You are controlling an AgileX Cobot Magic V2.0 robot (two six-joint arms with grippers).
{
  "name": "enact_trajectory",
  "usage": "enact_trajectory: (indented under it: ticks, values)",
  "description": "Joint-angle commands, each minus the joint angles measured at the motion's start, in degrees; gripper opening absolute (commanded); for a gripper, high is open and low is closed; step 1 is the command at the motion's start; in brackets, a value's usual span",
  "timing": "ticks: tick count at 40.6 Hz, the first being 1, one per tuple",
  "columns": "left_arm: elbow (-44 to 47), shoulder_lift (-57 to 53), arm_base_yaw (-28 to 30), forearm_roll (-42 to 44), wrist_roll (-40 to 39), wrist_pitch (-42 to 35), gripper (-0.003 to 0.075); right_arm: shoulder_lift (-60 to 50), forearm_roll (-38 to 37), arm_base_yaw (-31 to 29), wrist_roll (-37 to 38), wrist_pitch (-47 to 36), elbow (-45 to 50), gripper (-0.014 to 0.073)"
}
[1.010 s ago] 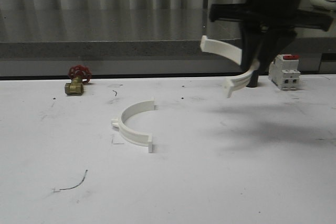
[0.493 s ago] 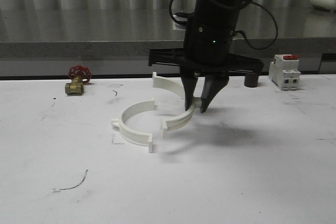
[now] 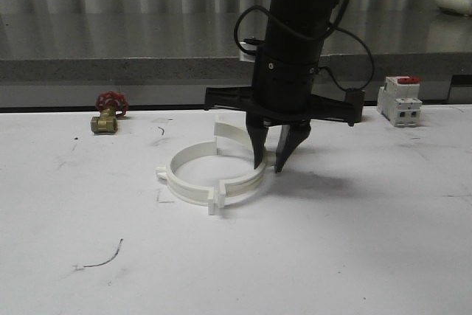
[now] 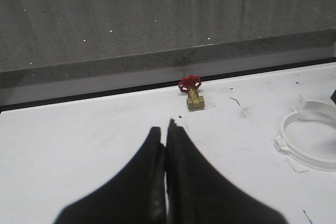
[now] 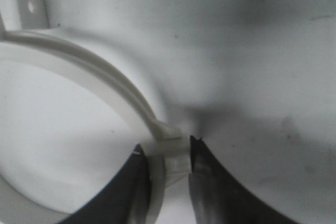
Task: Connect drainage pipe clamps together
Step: 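Press the held half's tabs against the placed half's tabs to close the ring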
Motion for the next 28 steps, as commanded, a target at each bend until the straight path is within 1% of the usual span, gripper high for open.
enact_trajectory:
  ticks: [1, 28]
  values:
    - [-1.6, 0.5, -0.4, 0.0, 0.1, -4.3, -0.0020, -2.4, -0.7, -0.1, 0.0, -1.3, -1.9, 0.0057]
    - [-1.6, 0.6, -0.4, 0.0, 0.1, -4.3, -0.0020, -2.2, -1.2, -0.2, 1.0, -2.6, -2.0, 0.0057]
